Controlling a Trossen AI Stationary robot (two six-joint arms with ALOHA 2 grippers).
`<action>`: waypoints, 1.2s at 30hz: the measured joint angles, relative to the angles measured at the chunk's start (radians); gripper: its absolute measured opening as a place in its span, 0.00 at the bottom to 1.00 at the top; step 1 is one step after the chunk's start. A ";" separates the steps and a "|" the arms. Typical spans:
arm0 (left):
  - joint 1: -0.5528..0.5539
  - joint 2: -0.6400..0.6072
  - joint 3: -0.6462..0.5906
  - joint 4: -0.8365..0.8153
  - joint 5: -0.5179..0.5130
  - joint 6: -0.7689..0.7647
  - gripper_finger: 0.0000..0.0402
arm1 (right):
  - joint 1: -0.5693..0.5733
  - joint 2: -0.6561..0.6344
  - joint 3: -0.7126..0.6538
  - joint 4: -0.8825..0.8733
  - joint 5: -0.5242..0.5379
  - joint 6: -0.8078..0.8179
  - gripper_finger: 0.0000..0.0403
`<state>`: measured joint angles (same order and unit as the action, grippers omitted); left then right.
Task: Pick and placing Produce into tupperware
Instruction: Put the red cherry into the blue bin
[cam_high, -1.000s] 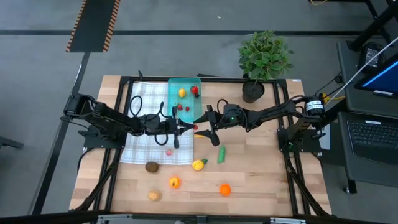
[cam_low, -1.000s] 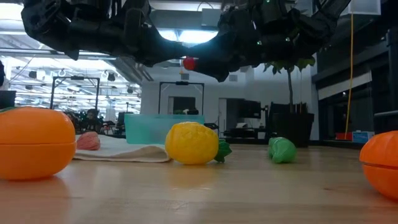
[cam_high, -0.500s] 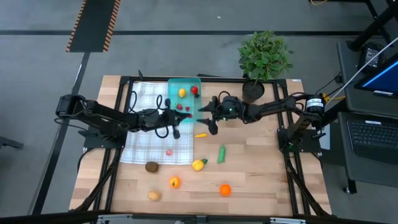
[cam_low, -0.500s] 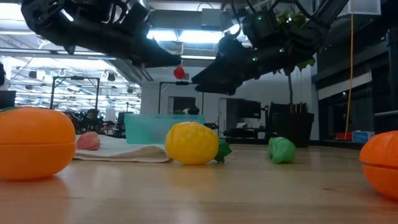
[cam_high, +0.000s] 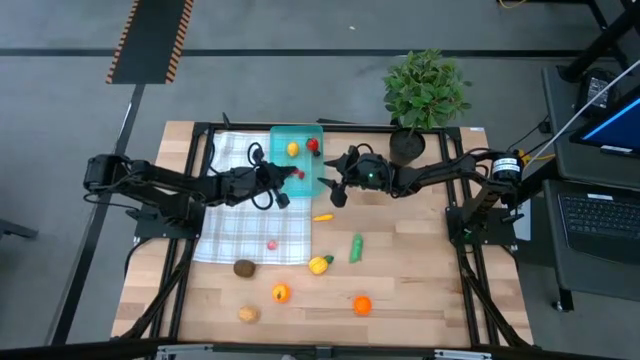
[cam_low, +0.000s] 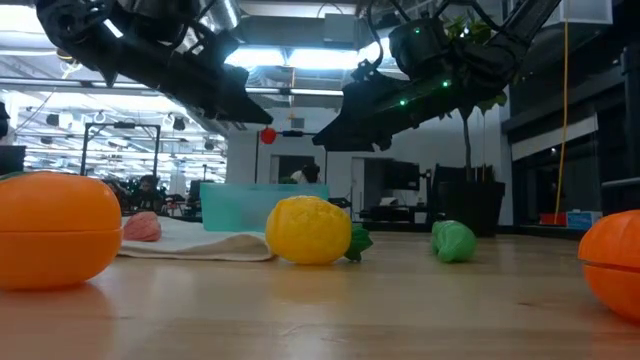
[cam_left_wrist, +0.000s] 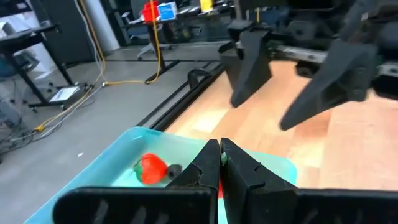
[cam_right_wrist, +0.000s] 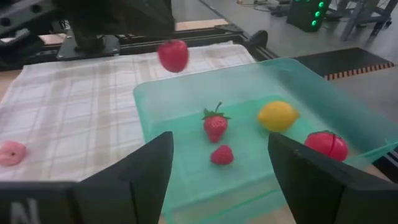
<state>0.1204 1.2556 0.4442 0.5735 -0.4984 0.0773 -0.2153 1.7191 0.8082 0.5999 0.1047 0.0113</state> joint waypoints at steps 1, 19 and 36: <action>0.007 0.000 0.000 -0.001 0.000 -0.004 0.00 | 0.000 0.000 0.000 0.000 0.000 0.003 0.65; 0.154 0.035 0.234 -0.472 0.158 -0.071 0.00 | 0.000 0.000 -0.001 0.001 0.000 0.001 0.66; 0.289 0.133 0.314 -0.648 0.343 -0.071 0.00 | 0.000 0.000 -0.001 -0.033 0.000 -0.023 0.66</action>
<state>0.4095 1.3888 0.7578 -0.0742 -0.1553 0.0067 -0.2150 1.7187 0.8074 0.5671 0.1043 -0.0113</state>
